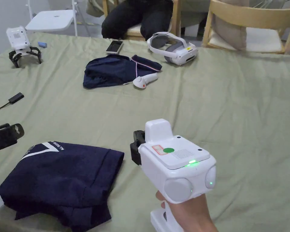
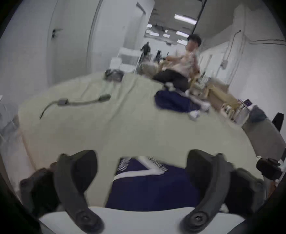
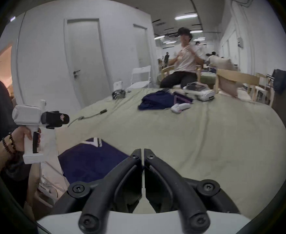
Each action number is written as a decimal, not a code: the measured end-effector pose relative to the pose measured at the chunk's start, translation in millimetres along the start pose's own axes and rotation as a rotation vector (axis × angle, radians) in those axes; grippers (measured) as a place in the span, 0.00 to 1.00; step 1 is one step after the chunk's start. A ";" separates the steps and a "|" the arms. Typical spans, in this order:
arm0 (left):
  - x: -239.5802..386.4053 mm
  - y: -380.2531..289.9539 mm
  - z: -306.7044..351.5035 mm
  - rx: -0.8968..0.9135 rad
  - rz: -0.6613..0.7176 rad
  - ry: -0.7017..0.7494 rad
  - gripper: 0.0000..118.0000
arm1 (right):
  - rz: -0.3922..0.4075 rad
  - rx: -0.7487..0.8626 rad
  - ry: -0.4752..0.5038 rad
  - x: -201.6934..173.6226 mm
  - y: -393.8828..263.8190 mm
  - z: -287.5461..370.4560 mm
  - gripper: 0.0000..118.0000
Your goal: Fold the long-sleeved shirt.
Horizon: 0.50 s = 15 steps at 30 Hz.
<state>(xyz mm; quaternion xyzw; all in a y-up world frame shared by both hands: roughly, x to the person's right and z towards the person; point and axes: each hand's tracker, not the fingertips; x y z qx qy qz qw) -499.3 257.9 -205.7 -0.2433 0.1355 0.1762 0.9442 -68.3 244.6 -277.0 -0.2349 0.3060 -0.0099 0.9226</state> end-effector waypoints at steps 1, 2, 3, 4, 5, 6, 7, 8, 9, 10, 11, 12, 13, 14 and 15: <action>23.5 5.6 13.4 0.053 -0.029 -0.081 0.44 | -0.010 0.033 -0.020 11.8 6.1 18.2 0.01; 52.8 5.9 24.5 0.087 -0.078 -0.146 0.11 | -0.008 0.067 -0.052 21.3 11.5 35.3 0.01; 83.2 5.7 35.2 0.115 -0.132 -0.168 0.05 | -0.003 0.102 -0.088 31.0 18.6 56.7 0.01; 102.6 5.5 43.8 0.156 -0.176 -0.179 0.04 | 0.006 0.134 -0.128 41.6 24.8 77.5 0.01; 129.8 0.7 53.0 0.168 -0.174 -0.183 0.04 | 0.016 0.163 -0.152 50.8 29.5 95.8 0.01; 160.7 -4.2 63.5 0.202 -0.193 -0.200 0.04 | 0.026 0.199 -0.183 60.9 34.0 116.9 0.01; 190.8 -10.9 73.3 0.229 -0.216 -0.219 0.04 | 0.042 0.235 -0.228 70.0 35.6 134.3 0.01; 202.0 -14.8 70.0 0.270 -0.232 -0.226 0.04 | 0.059 0.267 -0.269 77.9 38.1 153.1 0.01; 226.7 -21.9 76.5 0.312 -0.272 -0.237 0.04 | 0.081 0.297 -0.310 85.0 40.0 171.5 0.01; 252.5 -32.2 83.9 0.339 -0.295 -0.254 0.04 | 0.105 0.330 -0.354 92.3 40.8 190.5 0.01; 277.0 -43.0 90.2 0.378 -0.340 -0.251 0.04 | 0.124 0.359 -0.389 96.6 41.7 208.2 0.01; 296.5 -54.0 90.7 0.393 -0.366 -0.254 0.04 | 0.138 0.375 -0.428 101.9 40.9 221.9 0.01; 315.1 -63.4 93.7 0.403 -0.368 -0.266 0.04 | 0.149 0.392 -0.472 107.9 39.3 235.4 0.01; 328.4 -70.9 95.1 0.414 -0.361 -0.285 0.04 | 0.154 0.409 -0.504 113.4 36.6 244.9 0.01; 341.3 -79.9 95.2 0.424 -0.361 -0.306 0.04 | 0.161 0.429 -0.542 123.0 30.7 252.4 0.01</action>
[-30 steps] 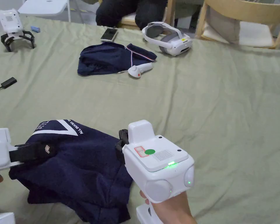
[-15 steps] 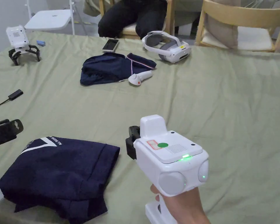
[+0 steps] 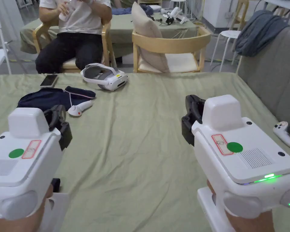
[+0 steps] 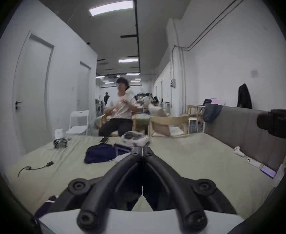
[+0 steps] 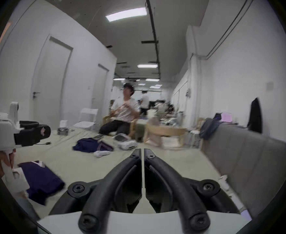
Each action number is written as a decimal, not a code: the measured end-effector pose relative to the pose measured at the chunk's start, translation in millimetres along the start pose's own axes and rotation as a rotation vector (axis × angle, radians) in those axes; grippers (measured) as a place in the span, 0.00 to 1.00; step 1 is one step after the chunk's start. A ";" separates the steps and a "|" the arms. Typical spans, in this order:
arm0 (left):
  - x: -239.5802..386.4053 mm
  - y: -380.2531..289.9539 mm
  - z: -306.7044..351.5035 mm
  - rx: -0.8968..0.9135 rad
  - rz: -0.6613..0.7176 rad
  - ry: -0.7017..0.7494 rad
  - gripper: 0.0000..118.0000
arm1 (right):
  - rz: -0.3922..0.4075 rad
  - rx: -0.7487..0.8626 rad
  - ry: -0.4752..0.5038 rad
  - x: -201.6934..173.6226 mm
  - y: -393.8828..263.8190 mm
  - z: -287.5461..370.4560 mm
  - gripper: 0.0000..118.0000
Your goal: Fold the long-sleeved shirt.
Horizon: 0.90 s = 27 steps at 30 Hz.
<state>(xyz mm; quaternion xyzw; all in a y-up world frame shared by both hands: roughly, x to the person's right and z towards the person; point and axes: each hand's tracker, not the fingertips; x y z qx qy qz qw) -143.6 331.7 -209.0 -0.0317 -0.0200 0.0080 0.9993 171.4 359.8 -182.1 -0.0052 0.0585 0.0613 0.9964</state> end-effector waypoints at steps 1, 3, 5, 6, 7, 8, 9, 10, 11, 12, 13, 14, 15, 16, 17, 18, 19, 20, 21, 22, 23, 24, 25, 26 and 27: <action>19.2 -4.6 -0.4 0.034 -0.030 -0.009 0.03 | 0.009 0.008 -0.043 9.6 -3.5 3.7 0.01; 42.1 -14.0 -1.0 0.050 -0.089 0.009 0.04 | 0.022 0.010 -0.108 26.0 -11.8 10.6 0.01; 59.4 -19.2 2.7 0.030 -0.073 -0.022 0.04 | 0.023 0.006 -0.139 35.7 -22.0 18.7 0.01; 63.2 -24.3 5.9 0.027 -0.073 -0.036 0.04 | 0.018 0.003 -0.143 40.3 -28.6 22.9 0.01; 66.8 -29.1 9.0 0.046 -0.041 -0.091 0.03 | 0.007 -0.003 -0.156 44.4 -35.8 26.8 0.01; 68.9 -34.0 12.2 0.048 -0.041 -0.100 0.04 | -0.007 -0.018 -0.170 46.1 -42.7 28.2 0.01; 72.8 -37.6 16.9 0.045 -0.046 -0.095 0.04 | -0.022 -0.048 -0.189 48.7 -50.2 30.3 0.01; 74.0 -42.3 20.1 0.035 -0.063 -0.097 0.04 | -0.028 -0.061 -0.193 50.6 -57.0 32.0 0.01; 74.0 -46.5 23.1 0.029 -0.070 -0.092 0.04 | -0.030 -0.065 -0.191 51.9 -62.7 33.8 0.01; 73.4 -52.0 27.0 0.026 -0.077 -0.081 0.04 | -0.030 -0.075 -0.192 52.4 -69.8 32.5 0.01; 75.9 -55.9 30.7 0.028 -0.087 -0.069 0.04 | -0.027 -0.078 -0.195 51.9 -74.9 34.4 0.01; 75.2 -59.6 32.8 0.026 -0.089 -0.060 0.04 | -0.022 -0.078 -0.201 50.9 -78.3 36.0 0.01; 73.7 -64.0 35.2 0.028 -0.096 -0.049 0.04 | -0.017 -0.075 -0.205 49.8 -81.4 38.0 0.01; 72.2 -68.1 37.2 0.034 -0.109 -0.039 0.04 | -0.016 -0.065 -0.207 48.2 -83.0 40.7 0.01; 75.0 -71.4 38.4 0.036 -0.125 -0.028 0.04 | -0.016 -0.063 -0.208 47.2 -84.3 41.5 0.01; 74.2 -74.1 38.9 0.030 -0.146 -0.022 0.04 | -0.019 -0.064 -0.212 46.4 -85.3 41.3 0.01; 72.9 -76.9 39.4 0.018 -0.149 -0.025 0.04 | -0.026 -0.078 -0.213 46.5 -85.8 40.0 0.01; 71.7 -78.9 40.0 0.014 -0.145 -0.026 0.04 | -0.033 -0.086 -0.210 46.9 -86.7 39.6 0.01; 73.6 -80.6 40.2 0.004 -0.140 -0.028 0.04 | -0.036 -0.090 -0.209 46.5 -88.1 39.4 0.01; 73.4 -82.2 41.1 0.002 -0.137 -0.028 0.04 | -0.037 -0.093 -0.211 45.6 -88.8 39.6 0.01; 72.7 -82.4 41.7 0.000 -0.135 -0.030 0.04 | -0.037 -0.094 -0.212 45.1 -89.0 39.9 0.01; 72.7 -82.7 42.0 -0.001 -0.137 -0.033 0.04 | -0.037 -0.094 -0.212 45.4 -88.3 40.9 0.01; 75.0 -82.2 42.1 -0.001 -0.142 -0.034 0.04 | -0.035 -0.094 -0.213 44.8 -87.9 41.1 0.01; 75.1 -82.0 42.0 -0.001 -0.145 -0.036 0.04 | -0.033 -0.096 -0.212 44.3 -87.4 40.9 0.01; 74.6 -81.6 41.7 -0.003 -0.145 -0.037 0.04 | -0.030 -0.102 -0.210 43.9 -86.9 40.2 0.01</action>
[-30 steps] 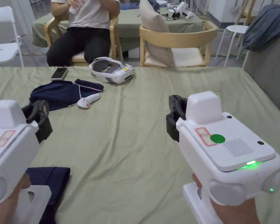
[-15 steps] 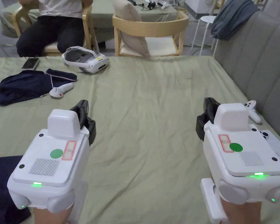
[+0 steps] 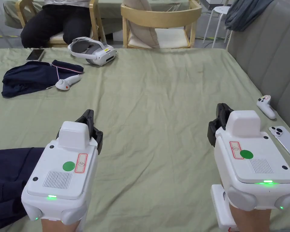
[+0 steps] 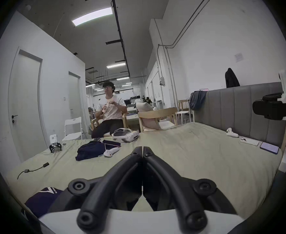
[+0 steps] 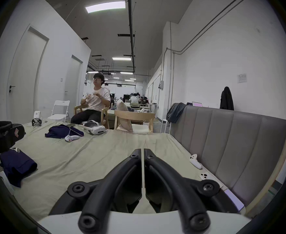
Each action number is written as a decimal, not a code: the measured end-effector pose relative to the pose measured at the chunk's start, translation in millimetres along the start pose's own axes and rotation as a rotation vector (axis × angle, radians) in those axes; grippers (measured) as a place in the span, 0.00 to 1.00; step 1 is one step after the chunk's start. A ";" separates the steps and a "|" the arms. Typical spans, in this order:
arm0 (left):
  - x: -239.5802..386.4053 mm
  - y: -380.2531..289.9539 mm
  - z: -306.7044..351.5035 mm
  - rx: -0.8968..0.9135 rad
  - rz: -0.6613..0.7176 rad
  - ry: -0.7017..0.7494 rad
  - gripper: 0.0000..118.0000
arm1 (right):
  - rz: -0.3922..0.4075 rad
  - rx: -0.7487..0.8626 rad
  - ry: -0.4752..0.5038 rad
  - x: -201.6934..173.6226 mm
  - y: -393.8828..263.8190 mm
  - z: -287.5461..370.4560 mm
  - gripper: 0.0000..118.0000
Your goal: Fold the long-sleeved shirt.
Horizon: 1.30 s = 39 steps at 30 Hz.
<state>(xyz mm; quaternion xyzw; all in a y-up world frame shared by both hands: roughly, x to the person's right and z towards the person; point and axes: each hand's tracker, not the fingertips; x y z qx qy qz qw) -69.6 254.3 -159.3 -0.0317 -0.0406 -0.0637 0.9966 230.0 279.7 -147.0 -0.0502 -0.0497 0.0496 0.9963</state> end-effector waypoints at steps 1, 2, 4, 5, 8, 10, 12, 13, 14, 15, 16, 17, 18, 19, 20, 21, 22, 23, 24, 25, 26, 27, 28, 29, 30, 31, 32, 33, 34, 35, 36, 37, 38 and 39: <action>-1.0 0.5 -0.3 -0.001 0.002 0.000 0.04 | 0.001 -0.004 -0.001 0.7 -1.2 -1.8 0.01; -0.3 1.2 -0.5 -0.001 0.003 0.000 0.04 | 0.002 -0.005 -0.003 0.4 -1.3 -2.3 0.03; -1.2 2.6 -0.8 0.002 -0.005 0.000 0.16 | 0.002 -0.006 -0.002 0.7 -0.8 -3.6 0.20; -2.0 3.3 -1.1 0.001 -0.008 -0.004 0.34 | -0.002 -0.007 0.001 1.2 0.7 -1.9 0.39; 0.0 4.6 -2.5 0.012 -0.016 0.013 0.93 | -0.008 -0.004 -0.003 0.6 1.0 -3.4 0.95; 1.6 3.2 3.3 0.047 0.012 0.000 0.94 | 0.003 0.027 0.001 1.8 -3.6 -7.6 1.00; 2.8 3.6 2.4 0.030 0.036 -0.014 0.94 | 0.005 0.030 -0.008 -5.2 -5.2 -6.5 1.00; 4.3 2.5 2.4 0.026 0.037 -0.012 0.94 | 0.002 0.028 -0.004 -4.9 -3.8 -3.3 1.00; 2.0 6.7 0.4 0.028 0.034 -0.010 0.94 | -0.002 0.024 0.004 -5.6 -4.0 -2.5 1.00; 2.2 6.9 0.4 0.036 0.030 -0.004 0.94 | -0.004 0.022 0.010 -7.4 -4.6 -1.9 1.00; 2.6 6.8 0.6 0.038 0.028 -0.005 0.94 | -0.004 0.021 0.010 -9.8 -5.1 -1.2 1.00; 3.0 6.9 1.0 0.040 0.025 -0.004 0.94 | -0.004 0.022 0.010 -8.0 -4.0 0.3 1.00; 2.9 7.1 1.4 0.043 0.024 -0.004 0.94 | 0.000 0.025 0.008 -9.1 -3.8 1.4 1.00; 2.9 7.6 1.6 0.048 0.021 -0.004 0.94 | 0.002 0.026 0.008 -10.8 -3.6 2.3 1.00; 3.1 7.8 1.7 0.046 0.020 -0.002 0.94 | 0.004 0.027 0.008 -12.5 -3.5 2.8 1.00; 3.2 8.0 1.6 0.045 0.018 0.002 0.94 | 0.004 0.026 0.009 -10.2 -2.3 2.9 1.00; 2.2 8.6 1.8 0.043 0.019 0.003 0.94 | 0.004 0.026 0.007 -10.3 -2.0 3.3 1.00; 1.5 9.2 2.0 0.048 0.016 0.004 0.94 | 0.004 0.027 0.006 -11.4 -1.9 3.7 1.00; 0.6 9.5 2.3 0.048 0.020 0.006 0.94 | 0.003 0.027 0.005 -12.7 -1.6 4.3 1.00; -0.6 9.9 2.8 0.050 0.024 0.007 0.94 | 0.002 0.028 0.007 -10.2 -1.1 3.6 1.00; -2.0 10.1 3.2 0.051 0.026 0.006 0.94 | 0.004 0.029 0.007 -9.3 -0.7 3.5 1.00; -2.9 10.1 3.3 0.049 0.032 0.008 0.94 | 0.004 0.032 0.006 -10.2 -0.2 4.0 1.00; -3.6 10.2 3.3 0.050 0.033 0.011 0.94 | 0.004 0.034 0.006 -11.1 0.3 4.4 1.00; -4.2 10.3 3.3 0.050 0.034 0.014 0.94 | 0.003 0.033 0.005 -9.2 1.5 4.0 1.00; -4.4 10.0 3.1 0.049 0.036 0.017 0.94 | 0.002 0.034 0.004 -9.0 2.2 4.1 1.00; -5.0 9.9 3.1 0.050 0.035 0.020 0.94 | 0.001 0.036 0.003 -9.6 2.4 4.5 1.00; -5.6 9.9 3.2 0.050 0.039 0.021 0.94 | 0.002 0.037 0.004 -10.2 2.6 4.8 1.00; -6.1 9.9 3.4 0.051 0.041 0.022 0.94 | 0.004 0.038 0.006 -8.7 2.7 3.8 1.00; -6.6 10.2 3.8 0.052 0.042 0.023 0.94 | 0.008 0.039 0.004 -8.4 2.8 3.5 1.00; -7.0 10.4 3.9 0.054 0.043 0.023 0.94 | 0.009 0.039 0.004 -8.7 2.9 3.5 1.00; -7.3 10.5 3.8 0.053 0.045 0.025 0.94 | 0.010 0.039 0.005 -8.9 2.9 3.4 1.00; -7.5 10.6 3.7 0.052 0.046 0.027 0.94 | 0.007 0.039 0.006 -7.7 3.0 2.6 1.00; -7.4 11.0 3.8 0.051 0.045 0.027 0.94 | 0.005 0.037 0.006 -7.3 3.0 2.2 1.00; -7.5 11.1 3.9 0.051 0.045 0.027 0.94 | 0.003 0.036 0.005 -7.3 3.0 2.0 1.00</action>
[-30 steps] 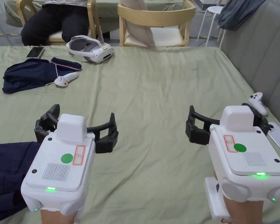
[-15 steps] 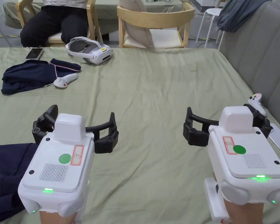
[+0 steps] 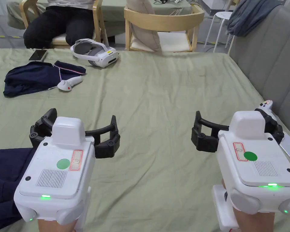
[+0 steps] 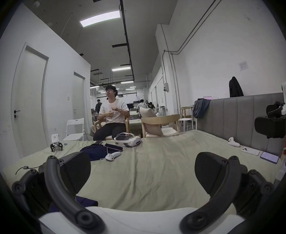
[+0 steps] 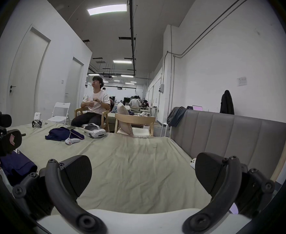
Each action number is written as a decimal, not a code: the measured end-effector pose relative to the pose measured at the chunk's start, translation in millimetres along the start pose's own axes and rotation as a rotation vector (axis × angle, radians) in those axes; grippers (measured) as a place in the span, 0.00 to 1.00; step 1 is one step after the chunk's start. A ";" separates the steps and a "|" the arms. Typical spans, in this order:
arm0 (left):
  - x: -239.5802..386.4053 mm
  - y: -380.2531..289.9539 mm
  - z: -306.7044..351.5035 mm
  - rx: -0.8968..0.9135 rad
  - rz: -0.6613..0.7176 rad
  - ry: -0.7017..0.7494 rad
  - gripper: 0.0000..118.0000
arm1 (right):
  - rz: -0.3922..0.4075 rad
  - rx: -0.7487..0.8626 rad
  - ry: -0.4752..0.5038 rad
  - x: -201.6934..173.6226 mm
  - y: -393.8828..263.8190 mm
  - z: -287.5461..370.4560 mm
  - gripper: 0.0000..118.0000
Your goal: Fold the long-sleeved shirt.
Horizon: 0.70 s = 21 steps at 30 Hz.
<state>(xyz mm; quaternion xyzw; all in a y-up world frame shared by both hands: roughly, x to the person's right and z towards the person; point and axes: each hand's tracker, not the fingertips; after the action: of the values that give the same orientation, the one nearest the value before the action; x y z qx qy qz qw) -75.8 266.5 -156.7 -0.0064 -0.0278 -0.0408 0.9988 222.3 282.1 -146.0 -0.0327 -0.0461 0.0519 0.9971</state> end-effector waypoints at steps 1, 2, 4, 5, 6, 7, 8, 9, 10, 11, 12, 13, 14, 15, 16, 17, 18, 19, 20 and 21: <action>0.0 0.2 0.0 0.001 -0.001 0.001 0.94 | 0.001 0.000 -0.001 -0.1 0.0 0.0 1.00; 0.0 0.5 0.1 0.002 -0.001 0.003 0.94 | 0.003 0.001 -0.001 0.4 0.2 -0.2 1.00; -0.1 0.8 0.0 0.005 0.002 0.004 0.94 | 0.008 0.003 -0.001 0.9 0.4 -0.3 1.00; 0.0 1.2 0.0 0.007 0.003 0.004 0.94 | 0.010 0.003 -0.001 0.9 0.5 -0.3 1.00; 0.2 1.5 0.0 0.009 0.004 0.003 0.94 | 0.009 0.004 -0.001 1.4 0.5 -0.7 1.00; 0.3 1.8 0.0 0.009 0.003 0.001 0.94 | 0.007 0.006 -0.001 1.9 0.6 -1.1 1.00; 0.6 2.0 0.0 0.010 0.000 0.001 0.94 | 0.006 0.006 -0.001 2.3 0.6 -1.3 1.00; 1.1 2.1 0.1 0.011 -0.005 0.002 0.94 | 0.005 0.007 -0.002 2.6 0.7 -1.3 1.00; 1.5 2.2 0.1 0.010 -0.009 0.003 0.94 | 0.006 0.007 -0.003 2.8 0.8 -1.5 1.00; 1.9 2.0 0.0 0.010 -0.012 0.004 0.94 | 0.006 0.008 -0.003 3.1 0.8 -1.5 1.00; 2.1 1.8 -0.1 0.009 -0.013 0.006 0.94 | 0.007 0.008 -0.002 3.5 0.9 -1.6 1.00; 2.3 1.8 0.0 0.009 -0.014 0.006 0.94 | 0.007 0.007 -0.002 3.9 0.9 -1.7 1.00; 2.3 1.8 0.0 0.008 -0.013 0.006 0.94 | 0.007 0.007 -0.002 3.9 0.8 -1.7 1.00; 2.3 1.8 0.1 0.008 -0.011 0.007 0.94 | 0.008 0.007 -0.001 4.1 0.7 -1.7 1.00; 2.5 1.8 0.1 0.008 -0.010 0.008 0.94 | 0.009 0.006 -0.002 4.5 0.6 -2.0 1.00; 2.6 1.9 0.1 0.008 -0.010 0.009 0.94 | 0.009 0.005 -0.004 4.9 0.7 -2.2 1.00; 2.7 2.0 0.0 0.006 -0.012 0.009 0.94 | 0.010 0.005 -0.006 4.9 0.7 -2.2 1.00; 2.7 1.9 -0.1 0.005 -0.014 0.008 0.94 | 0.010 0.005 -0.006 5.1 0.7 -2.3 1.00; 2.7 1.9 0.0 0.006 -0.017 0.009 0.94 | 0.009 0.005 -0.005 5.5 0.8 -2.4 1.00; 2.8 2.0 0.2 0.007 -0.019 0.011 0.94 | 0.009 0.005 -0.005 5.8 0.9 -2.4 1.00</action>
<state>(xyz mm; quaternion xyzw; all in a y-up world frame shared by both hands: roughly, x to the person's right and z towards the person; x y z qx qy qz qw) -72.9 268.2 -156.5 -0.0023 -0.0224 -0.0502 0.9985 228.2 283.5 -148.0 -0.0301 -0.0482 0.0565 0.9968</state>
